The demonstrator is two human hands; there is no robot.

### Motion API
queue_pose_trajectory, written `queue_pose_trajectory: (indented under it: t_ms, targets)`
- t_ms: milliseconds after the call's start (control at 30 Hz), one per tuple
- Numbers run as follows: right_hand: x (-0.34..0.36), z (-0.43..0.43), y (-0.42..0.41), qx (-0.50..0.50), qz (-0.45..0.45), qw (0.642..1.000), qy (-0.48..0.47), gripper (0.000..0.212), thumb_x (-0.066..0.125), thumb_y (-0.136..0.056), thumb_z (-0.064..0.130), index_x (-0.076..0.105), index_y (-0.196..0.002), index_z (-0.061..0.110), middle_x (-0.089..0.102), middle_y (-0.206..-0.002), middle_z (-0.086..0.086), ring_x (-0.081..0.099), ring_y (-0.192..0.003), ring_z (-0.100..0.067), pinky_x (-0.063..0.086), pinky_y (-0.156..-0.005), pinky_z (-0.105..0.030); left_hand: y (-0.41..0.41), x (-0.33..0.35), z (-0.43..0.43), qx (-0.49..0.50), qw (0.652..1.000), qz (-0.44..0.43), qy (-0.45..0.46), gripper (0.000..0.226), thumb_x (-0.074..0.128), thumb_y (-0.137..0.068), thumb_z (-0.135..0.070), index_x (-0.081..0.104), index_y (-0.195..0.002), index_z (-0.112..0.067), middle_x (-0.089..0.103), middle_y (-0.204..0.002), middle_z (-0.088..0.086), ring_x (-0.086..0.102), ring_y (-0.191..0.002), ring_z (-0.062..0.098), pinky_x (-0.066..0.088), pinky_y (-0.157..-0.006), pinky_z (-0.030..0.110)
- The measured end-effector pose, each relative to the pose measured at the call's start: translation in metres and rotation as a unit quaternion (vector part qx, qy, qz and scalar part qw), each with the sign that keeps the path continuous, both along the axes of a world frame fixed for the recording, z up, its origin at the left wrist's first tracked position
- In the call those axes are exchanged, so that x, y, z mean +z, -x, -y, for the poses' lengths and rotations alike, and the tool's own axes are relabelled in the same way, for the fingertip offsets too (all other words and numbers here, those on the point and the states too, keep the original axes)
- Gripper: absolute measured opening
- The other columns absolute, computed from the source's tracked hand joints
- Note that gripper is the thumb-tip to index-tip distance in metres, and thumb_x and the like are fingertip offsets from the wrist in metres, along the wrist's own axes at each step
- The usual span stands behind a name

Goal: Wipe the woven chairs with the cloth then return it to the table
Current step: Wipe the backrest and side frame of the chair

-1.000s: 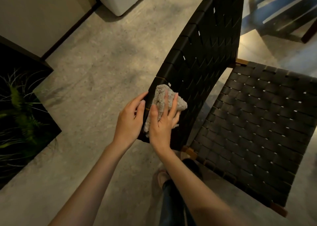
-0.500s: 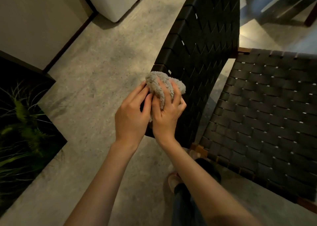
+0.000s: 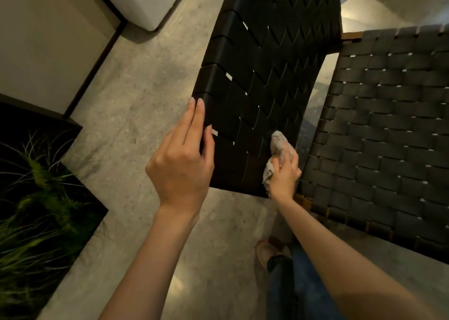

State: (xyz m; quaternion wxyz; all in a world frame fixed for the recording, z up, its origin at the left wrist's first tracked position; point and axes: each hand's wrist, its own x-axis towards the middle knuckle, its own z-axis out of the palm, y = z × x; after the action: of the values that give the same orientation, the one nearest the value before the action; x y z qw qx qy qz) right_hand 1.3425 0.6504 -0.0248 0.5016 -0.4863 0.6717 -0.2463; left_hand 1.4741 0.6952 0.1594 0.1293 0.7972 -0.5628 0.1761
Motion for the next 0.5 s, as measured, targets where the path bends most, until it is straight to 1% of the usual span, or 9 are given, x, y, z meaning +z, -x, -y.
queue_pose_trajectory:
  t_ms: [67,133,233,267,300,367,400,433,500]
  targets:
    - [0.0,0.004,0.0,-0.027,-0.006,0.999,-0.045,0.042,0.037,-0.102,0.025,0.036,-0.144,0.022,0.025,-0.152,0.0,0.025,-0.129,-0.031,0.02,-0.094,-0.023,0.0,0.0,0.001,0.003,1.0,0.0,0.002,0.033,0.052,-0.098,-0.027,0.06,-0.127,-0.016,0.061,-0.127,-0.002,0.069,-0.077,0.013,0.034,-0.057,0.013]
    - [0.017,0.005,-0.009,-0.043,0.011,0.998,-0.04,0.04,0.038,-0.102,0.025,0.039,-0.142,0.021,0.029,-0.148,-0.001,0.025,-0.126,-0.027,0.023,-0.093,-0.023,0.001,0.001,0.001,0.007,1.0,-0.005,0.0,0.033,0.051,-0.098,-0.028,0.06,-0.128,-0.016,0.061,-0.127,-0.002,0.069,-0.078,0.013,0.034,-0.057,0.013]
    - [0.062,-0.002,-0.031,-0.029,0.106,0.993,0.04,0.04,0.043,-0.1,0.027,0.038,-0.139,0.023,0.032,-0.136,0.002,0.024,-0.117,-0.01,0.03,-0.082,-0.013,0.001,0.002,0.001,0.006,1.0,-0.01,-0.001,0.033,0.052,-0.098,-0.027,0.059,-0.128,-0.016,0.06,-0.128,-0.002,0.069,-0.078,0.013,0.035,-0.058,0.013]
    - [0.08,-0.004,-0.038,-0.015,0.132,0.988,0.079,0.04,0.043,-0.1,0.029,0.038,-0.139,0.027,0.032,-0.133,0.003,0.024,-0.114,-0.008,0.03,-0.08,-0.011,0.001,0.002,0.001,0.006,1.0,-0.014,-0.001,0.033,0.052,-0.098,-0.026,0.059,-0.128,-0.016,0.06,-0.128,-0.002,0.069,-0.079,0.013,0.036,-0.059,0.014]
    - [0.097,-0.006,-0.046,0.005,0.143,0.982,0.123,0.041,0.043,-0.098,0.031,0.037,-0.139,0.033,0.032,-0.132,0.004,0.025,-0.113,-0.009,0.031,-0.081,-0.011,0.001,0.003,0.001,0.006,1.0,-0.018,0.001,0.033,0.051,-0.098,-0.026,0.059,-0.128,-0.016,0.06,-0.128,-0.002,0.069,-0.081,0.014,0.036,-0.06,0.014]
    - [0.124,-0.006,-0.062,0.038,0.141,0.968,0.202,0.042,0.041,-0.095,0.037,0.035,-0.136,0.046,0.032,-0.132,0.01,0.028,-0.112,-0.013,0.031,-0.086,-0.011,0.002,0.004,0.001,0.009,0.999,-0.028,0.01,0.032,0.05,-0.099,-0.026,0.06,-0.127,-0.016,0.06,-0.128,-0.003,0.07,-0.084,0.013,0.037,-0.061,0.015]
    - [0.134,-0.005,-0.069,0.045,0.135,0.963,0.227,0.043,0.04,-0.094,0.039,0.035,-0.136,0.048,0.032,-0.133,0.012,0.03,-0.111,-0.014,0.029,-0.089,-0.011,0.002,0.004,0.001,0.01,0.999,-0.034,0.014,0.032,0.049,-0.099,-0.026,0.06,-0.127,-0.017,0.06,-0.128,-0.003,0.069,-0.087,0.013,0.038,-0.062,0.015]
    - [0.139,-0.004,-0.073,0.046,0.126,0.96,0.245,0.044,0.04,-0.093,0.039,0.037,-0.136,0.048,0.034,-0.134,0.01,0.032,-0.111,-0.015,0.026,-0.092,-0.009,0.002,0.004,0.002,0.01,0.999,-0.039,0.016,0.032,0.048,-0.099,-0.026,0.061,-0.127,-0.017,0.06,-0.127,-0.004,0.069,-0.088,0.013,0.038,-0.063,0.015]
    - [0.132,-0.004,-0.073,0.043,0.097,0.958,0.267,0.046,0.043,-0.091,0.038,0.042,-0.137,0.04,0.037,-0.136,0.001,0.034,-0.113,-0.019,0.021,-0.095,-0.007,0.001,0.003,0.002,0.007,0.999,-0.043,0.015,0.032,0.049,-0.099,-0.027,0.061,-0.127,-0.017,0.06,-0.127,-0.003,0.07,-0.085,0.013,0.038,-0.061,0.015]
